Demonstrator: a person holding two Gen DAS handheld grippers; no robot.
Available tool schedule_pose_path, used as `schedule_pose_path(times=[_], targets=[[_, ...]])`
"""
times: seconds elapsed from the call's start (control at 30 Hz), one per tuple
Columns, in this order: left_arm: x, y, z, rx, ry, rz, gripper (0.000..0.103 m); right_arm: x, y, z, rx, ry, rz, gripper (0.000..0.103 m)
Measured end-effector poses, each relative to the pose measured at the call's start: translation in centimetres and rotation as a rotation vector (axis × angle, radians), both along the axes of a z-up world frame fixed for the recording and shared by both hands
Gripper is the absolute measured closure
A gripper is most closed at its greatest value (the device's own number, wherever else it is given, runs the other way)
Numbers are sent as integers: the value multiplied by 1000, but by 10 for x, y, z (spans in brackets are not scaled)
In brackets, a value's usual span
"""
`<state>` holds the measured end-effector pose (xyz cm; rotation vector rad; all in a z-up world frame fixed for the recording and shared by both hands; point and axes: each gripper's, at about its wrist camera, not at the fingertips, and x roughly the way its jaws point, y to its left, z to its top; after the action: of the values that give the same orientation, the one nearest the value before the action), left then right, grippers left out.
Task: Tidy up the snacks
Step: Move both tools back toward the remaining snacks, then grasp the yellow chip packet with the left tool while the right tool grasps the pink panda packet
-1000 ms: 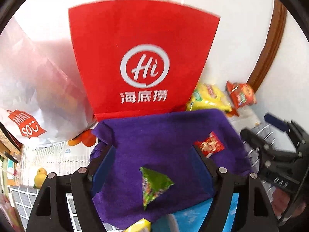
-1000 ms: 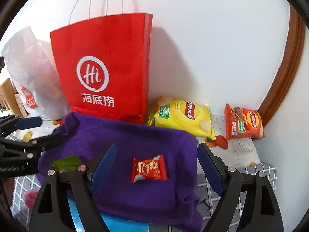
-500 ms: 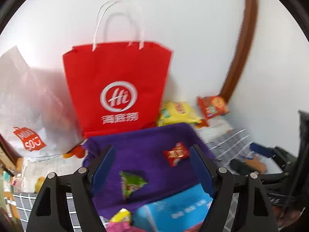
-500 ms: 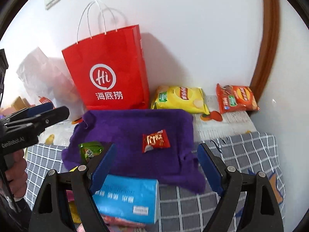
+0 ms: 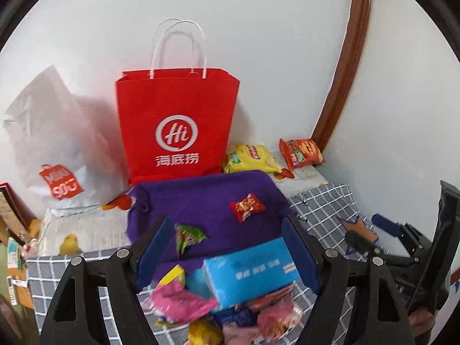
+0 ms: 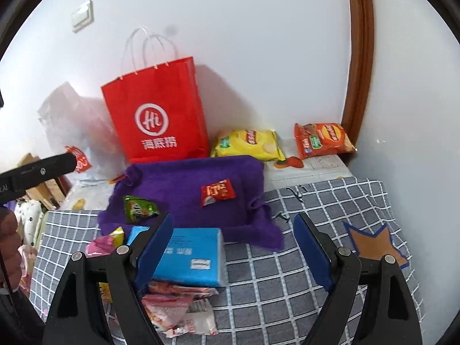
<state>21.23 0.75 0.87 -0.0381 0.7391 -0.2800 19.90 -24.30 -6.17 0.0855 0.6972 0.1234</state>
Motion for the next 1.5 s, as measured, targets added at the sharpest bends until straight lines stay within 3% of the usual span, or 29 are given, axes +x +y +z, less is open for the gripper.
schedule_pose_path(times=[0.13, 0.23, 0.43, 0.53, 0.73, 0.9, 1.4, 1.47, 1.5], targets=[[-22, 15, -3, -5, -23, 8, 26, -14, 6, -3, -16, -22, 2, 18], [-37, 27, -6, -42, -22, 6, 26, -18, 12, -8, 4, 20, 41, 18], [-55, 35, -15, -2, -12, 38, 26, -31, 23, -26, 53, 57, 85, 18], [-60, 42, -22, -18, 14, 43, 26, -38, 32, -36, 74, 77, 113, 18], [-67, 47, -36, -22, 46, 43, 26, -54, 56, -56, 95, 111, 210, 18], [-71, 45, -45, -11, 69, 31, 26, -64, 75, -77, 47, 137, 281, 15], [-63, 61, -75, -22, 149, 82, 26, -47, 96, -112, 3, 169, 292, 15], [-62, 65, -79, -13, 160, 95, 26, -44, 98, -114, 7, 163, 302, 18], [-61, 66, -82, -6, 165, 100, 26, -43, 98, -115, 9, 158, 312, 26]])
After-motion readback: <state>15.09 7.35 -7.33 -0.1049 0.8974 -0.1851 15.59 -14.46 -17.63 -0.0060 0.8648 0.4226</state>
